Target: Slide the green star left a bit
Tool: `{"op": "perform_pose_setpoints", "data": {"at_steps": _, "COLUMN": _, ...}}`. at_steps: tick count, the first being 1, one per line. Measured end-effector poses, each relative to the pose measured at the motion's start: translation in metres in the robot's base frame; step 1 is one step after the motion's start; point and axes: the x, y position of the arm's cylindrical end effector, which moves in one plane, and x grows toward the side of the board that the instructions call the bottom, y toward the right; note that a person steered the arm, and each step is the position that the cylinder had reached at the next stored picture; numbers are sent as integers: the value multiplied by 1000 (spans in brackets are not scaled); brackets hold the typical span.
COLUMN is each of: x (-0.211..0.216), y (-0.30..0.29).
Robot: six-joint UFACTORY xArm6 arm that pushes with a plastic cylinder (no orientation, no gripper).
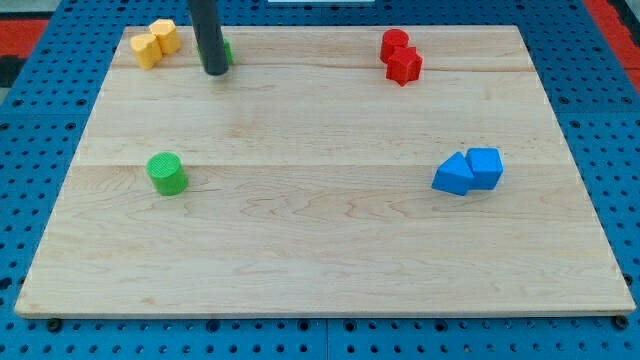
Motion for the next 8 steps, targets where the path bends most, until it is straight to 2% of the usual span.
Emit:
{"op": "perform_pose_setpoints", "data": {"at_steps": 1, "x": -20, "y": -7}}
{"op": "perform_pose_setpoints", "data": {"at_steps": 2, "x": -20, "y": 0}}
{"op": "perform_pose_setpoints", "data": {"at_steps": 3, "x": -21, "y": 61}}
{"op": "perform_pose_setpoints", "data": {"at_steps": 5, "x": -59, "y": 41}}
{"op": "perform_pose_setpoints", "data": {"at_steps": 8, "x": -59, "y": 12}}
